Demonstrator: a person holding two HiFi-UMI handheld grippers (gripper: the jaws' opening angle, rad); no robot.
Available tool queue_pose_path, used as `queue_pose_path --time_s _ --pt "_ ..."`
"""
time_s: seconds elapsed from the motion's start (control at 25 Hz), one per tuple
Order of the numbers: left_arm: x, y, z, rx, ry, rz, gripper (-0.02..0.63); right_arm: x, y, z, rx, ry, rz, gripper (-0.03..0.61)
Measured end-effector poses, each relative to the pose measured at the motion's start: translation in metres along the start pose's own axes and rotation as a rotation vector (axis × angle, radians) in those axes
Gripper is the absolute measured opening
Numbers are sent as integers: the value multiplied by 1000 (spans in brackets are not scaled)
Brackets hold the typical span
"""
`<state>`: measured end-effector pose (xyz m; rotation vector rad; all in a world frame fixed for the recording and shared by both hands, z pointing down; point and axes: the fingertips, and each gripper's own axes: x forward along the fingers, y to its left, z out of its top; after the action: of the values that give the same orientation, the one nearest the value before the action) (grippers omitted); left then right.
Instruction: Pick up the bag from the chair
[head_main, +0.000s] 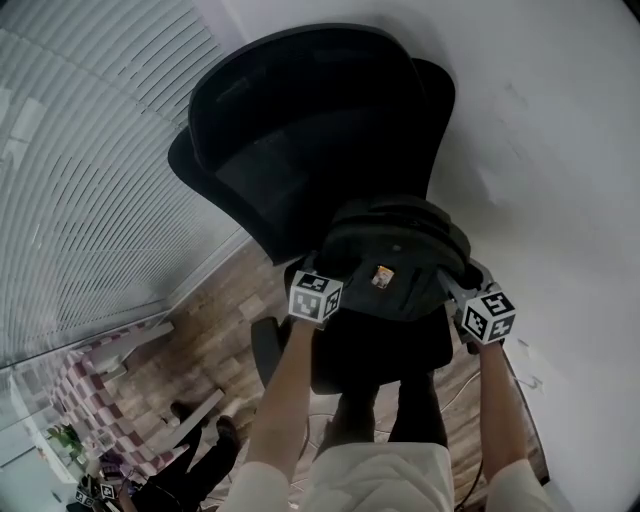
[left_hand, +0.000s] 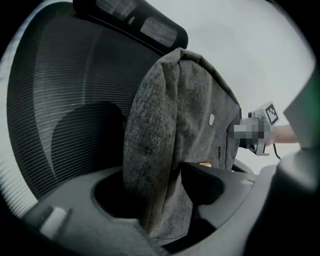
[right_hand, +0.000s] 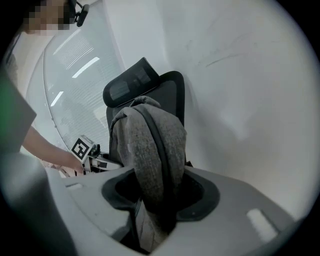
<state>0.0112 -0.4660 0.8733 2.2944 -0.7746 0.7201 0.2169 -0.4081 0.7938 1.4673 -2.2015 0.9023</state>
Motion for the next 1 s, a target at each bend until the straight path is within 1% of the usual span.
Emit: queue_pose_path --time_s 0.16,0.44,0.6,0.76,0.88,1.0 --pt "-25 -1 -8 -21 -12 30 246 -5 22 7 -42 -7 21 169" --pt "-67 -6 -5 -59 -85 80 220 -16 56 30 -160 -37 69 152" --pt "-93 -16 9 -53 -115 105 212 -32 72 52 -207 -47 91 150" --pt "-116 -26 21 -43 -129 95 208 -48 89 73 -247 -44 113 149" --pt "-138 -25 26 -38 -132 96 201 -54 111 87 -277 -40 120 146" --pt "-161 -34 29 -20 -141 95 196 -70 130 97 -294 -43 132 140"
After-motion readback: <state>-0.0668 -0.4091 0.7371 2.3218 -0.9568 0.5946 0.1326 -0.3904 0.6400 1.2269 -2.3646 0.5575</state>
